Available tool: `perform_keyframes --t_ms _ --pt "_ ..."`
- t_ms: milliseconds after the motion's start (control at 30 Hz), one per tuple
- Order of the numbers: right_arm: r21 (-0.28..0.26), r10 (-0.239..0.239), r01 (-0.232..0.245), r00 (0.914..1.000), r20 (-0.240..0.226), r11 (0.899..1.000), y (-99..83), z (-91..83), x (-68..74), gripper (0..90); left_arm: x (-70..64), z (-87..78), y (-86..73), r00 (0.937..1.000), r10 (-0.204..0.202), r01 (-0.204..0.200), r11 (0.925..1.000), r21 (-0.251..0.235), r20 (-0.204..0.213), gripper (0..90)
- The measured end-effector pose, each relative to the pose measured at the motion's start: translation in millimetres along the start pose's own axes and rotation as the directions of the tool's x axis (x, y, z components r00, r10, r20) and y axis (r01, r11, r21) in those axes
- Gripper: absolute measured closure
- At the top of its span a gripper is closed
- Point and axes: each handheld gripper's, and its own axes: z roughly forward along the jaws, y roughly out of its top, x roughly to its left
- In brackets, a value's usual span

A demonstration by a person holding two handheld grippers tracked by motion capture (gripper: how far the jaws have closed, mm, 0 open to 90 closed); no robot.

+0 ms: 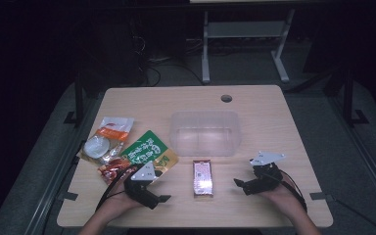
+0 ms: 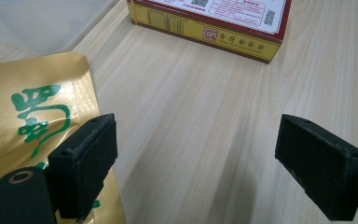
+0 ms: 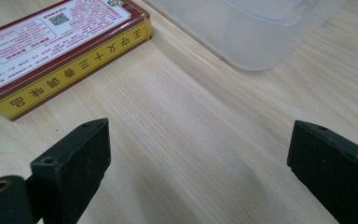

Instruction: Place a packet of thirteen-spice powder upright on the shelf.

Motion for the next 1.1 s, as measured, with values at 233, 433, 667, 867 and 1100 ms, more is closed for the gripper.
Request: perform_keyframes --t_ms 233,433,667,867,1100 --pt "-0.002 0.006 -0.006 0.9999 -0.013 1.0 0.7 -2.7 -0.7 7.9 1.3 -2.9 -0.6 0.9999 -0.008 0.008 1.0 -0.003 -0.006 12.6" --pt "-0.01 0.002 -0.002 0.9982 -0.06 1.0 6.2 -7.0 4.4 14.8 1.8 -3.4 -0.5 0.9997 -0.023 0.023 0.9997 0.007 -0.005 12.7" --pt "-0.03 -0.027 0.023 0.9904 -0.135 0.999 18.2 -6.7 15.2 37.6 4.1 -3.6 1.5 0.9982 -0.055 0.055 0.9985 0.006 -0.024 12.7" --pt "-0.025 -0.053 0.049 0.978 -0.202 0.998 29.4 0.0 26.1 61.0 6.3 -3.8 0.6 0.9966 -0.077 0.077 0.997 -0.007 -0.029 12.8" --pt "-0.032 -0.109 0.104 0.9614 -0.253 0.994 52.8 12.2 45.1 84.9 5.8 -6.1 -1.2 0.9961 -0.082 0.081 0.9966 -0.017 -0.033 12.8"
